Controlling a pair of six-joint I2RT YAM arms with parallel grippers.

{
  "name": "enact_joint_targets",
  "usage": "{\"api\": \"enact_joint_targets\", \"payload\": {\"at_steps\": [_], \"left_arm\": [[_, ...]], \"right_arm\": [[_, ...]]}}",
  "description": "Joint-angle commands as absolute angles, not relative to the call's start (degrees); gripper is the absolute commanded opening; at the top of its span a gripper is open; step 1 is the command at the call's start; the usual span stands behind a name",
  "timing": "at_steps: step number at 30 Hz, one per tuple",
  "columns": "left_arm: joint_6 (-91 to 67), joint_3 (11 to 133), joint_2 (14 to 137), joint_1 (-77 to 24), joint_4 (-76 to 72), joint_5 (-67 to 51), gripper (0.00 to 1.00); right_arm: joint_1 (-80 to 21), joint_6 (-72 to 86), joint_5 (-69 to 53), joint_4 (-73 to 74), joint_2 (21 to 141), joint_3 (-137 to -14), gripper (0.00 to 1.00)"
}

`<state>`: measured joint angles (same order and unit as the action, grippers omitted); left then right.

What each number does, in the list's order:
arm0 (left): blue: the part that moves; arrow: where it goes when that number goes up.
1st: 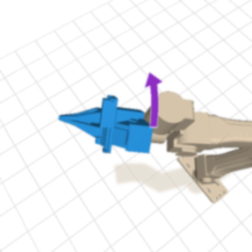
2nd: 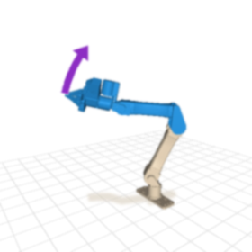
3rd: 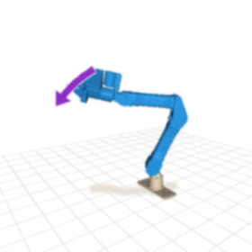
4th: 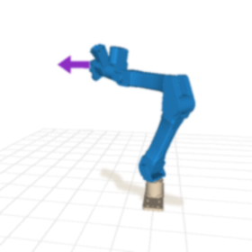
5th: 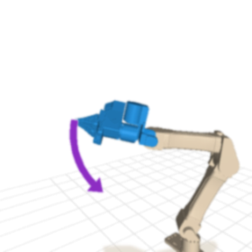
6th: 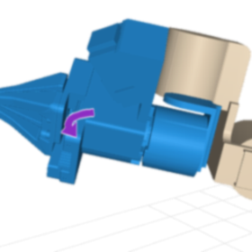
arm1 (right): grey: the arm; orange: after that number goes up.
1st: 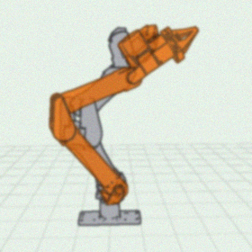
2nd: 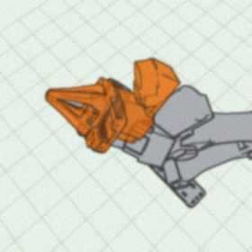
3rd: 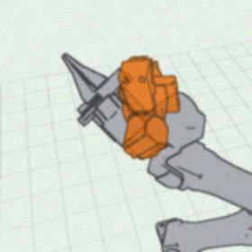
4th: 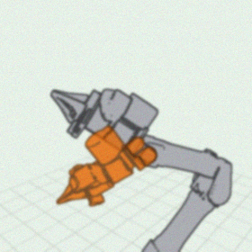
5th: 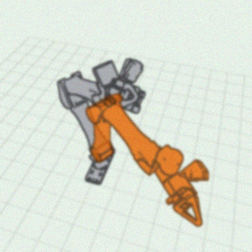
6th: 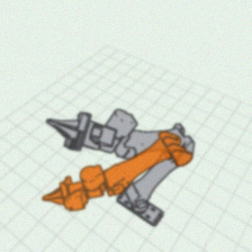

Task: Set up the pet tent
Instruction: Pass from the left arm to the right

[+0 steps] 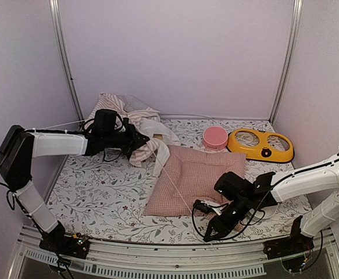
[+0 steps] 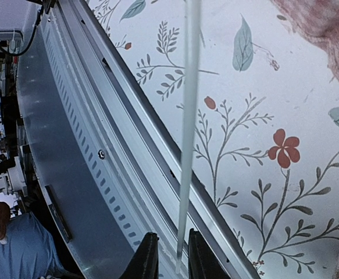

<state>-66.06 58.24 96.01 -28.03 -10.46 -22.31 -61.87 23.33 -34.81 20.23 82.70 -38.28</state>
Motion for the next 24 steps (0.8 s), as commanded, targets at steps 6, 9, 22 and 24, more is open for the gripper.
{"api": "enact_joint_targets", "payload": {"at_steps": [6,9,22,24], "left_arm": [[-63.8,60.51,93.57,-27.07,-13.18,-22.96,0.0],[-63.47,60.31,93.7,-26.98,-13.18,-23.29,0.0],[-63.54,59.2,92.81,-26.89,-13.2,-23.29,0.0],[-63.88,59.13,92.88,-26.89,-13.35,-23.47,0.0]], "right_arm": [[-62.14,22.78,-33.62,18.41,83.28,-39.25,0.0],[-62.09,22.52,-32.63,18.18,82.59,-39.79,0.0],[-62.09,22.85,-33.97,15.78,84.11,-39.59,0.08],[-62.11,22.85,-34.08,15.59,84.62,-39.23,0.11]]}}
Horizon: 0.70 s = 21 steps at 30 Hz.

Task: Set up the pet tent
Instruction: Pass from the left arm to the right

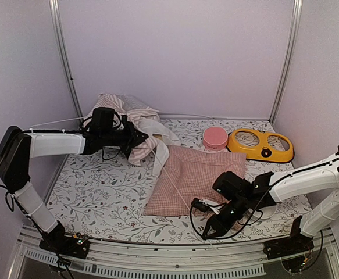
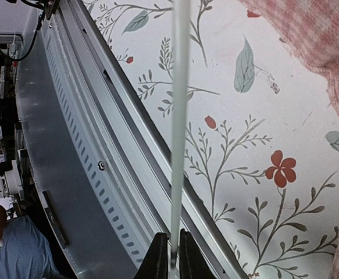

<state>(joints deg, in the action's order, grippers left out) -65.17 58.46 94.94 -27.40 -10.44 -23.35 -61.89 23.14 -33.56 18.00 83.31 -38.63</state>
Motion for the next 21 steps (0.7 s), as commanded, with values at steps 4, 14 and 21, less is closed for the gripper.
{"api": "enact_joint_targets", "payload": {"at_steps": [4,14,21], "left_arm": [[-64.15,59.18,92.86,-26.81,-13.53,-23.7,0.0],[-63.33,58.54,93.19,-26.73,-13.75,-24.41,0.0],[-59.15,57.22,91.37,-26.72,-11.39,-24.83,0.27]], "right_arm": [[-62.13,22.87,-34.21,15.39,85.13,-38.99,0.12],[-62.14,23.1,-33.39,15.59,83.29,-38.76,0.0],[-62.14,22.68,-31.76,16.26,81.04,-40.41,0.0]]}}
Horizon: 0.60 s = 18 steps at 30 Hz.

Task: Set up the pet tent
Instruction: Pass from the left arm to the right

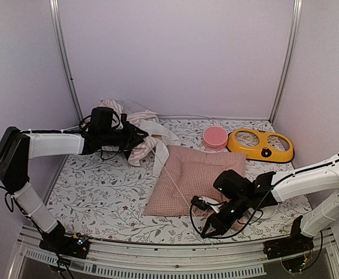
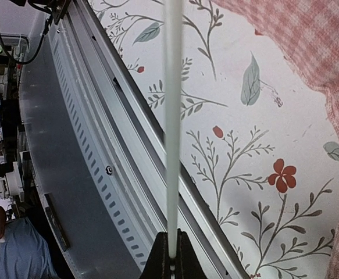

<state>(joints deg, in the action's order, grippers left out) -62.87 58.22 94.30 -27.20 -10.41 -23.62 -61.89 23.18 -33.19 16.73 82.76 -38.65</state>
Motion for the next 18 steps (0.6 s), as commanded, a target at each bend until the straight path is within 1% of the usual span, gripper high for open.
{"api": "enact_joint_targets", "payload": {"at_steps": [1,7,14,16,18], "left_arm": [[-58.59,56.92,91.0,-26.7,-11.07,-24.93,0.29],[-54.4,55.73,87.96,-26.8,-7.97,-24.86,0.43],[-48.73,52.3,80.58,-27.96,-8.47,-25.16,0.57],[-47.91,50.68,78.11,-28.3,-8.37,-24.76,0.59],[-47.58,48.31,76.35,-28.17,-7.66,-23.46,0.58]], "right_arm": [[-62.09,22.63,-31.75,16.26,81.07,-40.57,0.0],[-62.07,22.46,-31.25,16.38,81.38,-41.48,0.0],[-61.12,22.34,-31.59,16.66,82.18,-42.38,0.0],[-60.81,22.26,-31.72,16.86,82.25,-42.67,0.0],[-60.59,22.16,-31.8,16.98,82.34,-43.15,0.0]]}}
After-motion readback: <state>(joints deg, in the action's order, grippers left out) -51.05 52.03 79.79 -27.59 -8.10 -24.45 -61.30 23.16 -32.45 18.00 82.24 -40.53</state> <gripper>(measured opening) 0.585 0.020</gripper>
